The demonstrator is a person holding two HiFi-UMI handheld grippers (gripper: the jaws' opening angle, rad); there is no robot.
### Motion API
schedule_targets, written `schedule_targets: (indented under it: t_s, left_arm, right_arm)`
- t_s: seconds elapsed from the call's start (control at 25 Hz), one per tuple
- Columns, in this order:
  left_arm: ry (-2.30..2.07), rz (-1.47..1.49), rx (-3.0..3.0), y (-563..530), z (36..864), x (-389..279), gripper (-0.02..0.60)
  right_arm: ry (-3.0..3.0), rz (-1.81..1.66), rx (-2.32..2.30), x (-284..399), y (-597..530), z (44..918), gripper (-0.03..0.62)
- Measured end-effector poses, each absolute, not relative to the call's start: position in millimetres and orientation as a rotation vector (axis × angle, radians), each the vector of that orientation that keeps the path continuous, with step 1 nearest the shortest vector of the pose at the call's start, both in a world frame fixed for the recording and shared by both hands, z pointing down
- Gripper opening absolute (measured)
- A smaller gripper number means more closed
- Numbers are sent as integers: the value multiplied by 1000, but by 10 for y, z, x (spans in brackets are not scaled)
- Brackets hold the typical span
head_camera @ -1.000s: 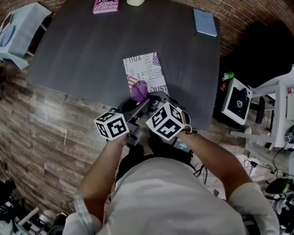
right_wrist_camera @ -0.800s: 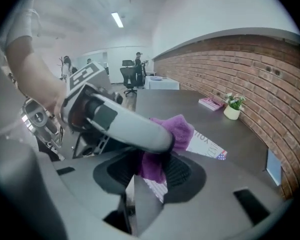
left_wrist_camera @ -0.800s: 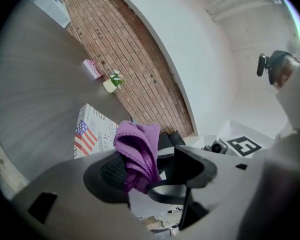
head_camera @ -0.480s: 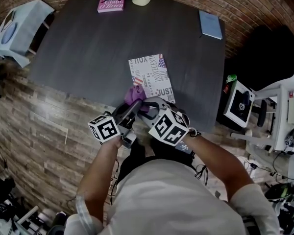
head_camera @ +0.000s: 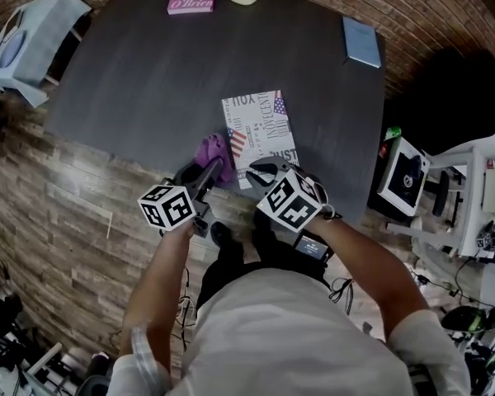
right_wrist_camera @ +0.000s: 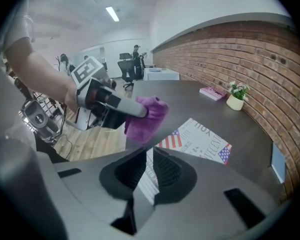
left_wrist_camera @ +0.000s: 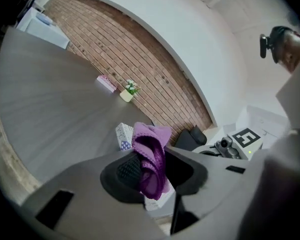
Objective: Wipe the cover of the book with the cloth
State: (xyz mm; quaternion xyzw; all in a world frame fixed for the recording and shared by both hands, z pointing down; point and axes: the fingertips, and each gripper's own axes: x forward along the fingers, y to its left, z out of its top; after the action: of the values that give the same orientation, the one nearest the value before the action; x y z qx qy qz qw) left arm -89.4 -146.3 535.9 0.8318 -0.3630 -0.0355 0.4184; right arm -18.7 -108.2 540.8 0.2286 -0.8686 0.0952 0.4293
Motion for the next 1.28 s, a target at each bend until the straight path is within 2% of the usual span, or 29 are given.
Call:
schedule_targets:
  t_s: [0.12, 0.4, 0.96, 1.28]
  left_arm:
    - [-929, -3, 2136, -1609, 5432, -940, 114]
    - [-939, 134, 2199, -1939, 5585, -959, 114]
    - [-1010, 228, 2323, -2794, 5629, -1002, 114]
    - [-992, 388, 2403, -3089, 5765, -822, 114]
  right_arm:
    - [-2057, 269, 550, -59, -1160, 5632, 31]
    - [-1869, 304, 505, 126, -1212, 6090, 18]
    - [-1860, 375, 455, 111, -1205, 6119, 15]
    - [-1860, 380, 425, 104, -1205, 6117, 15]
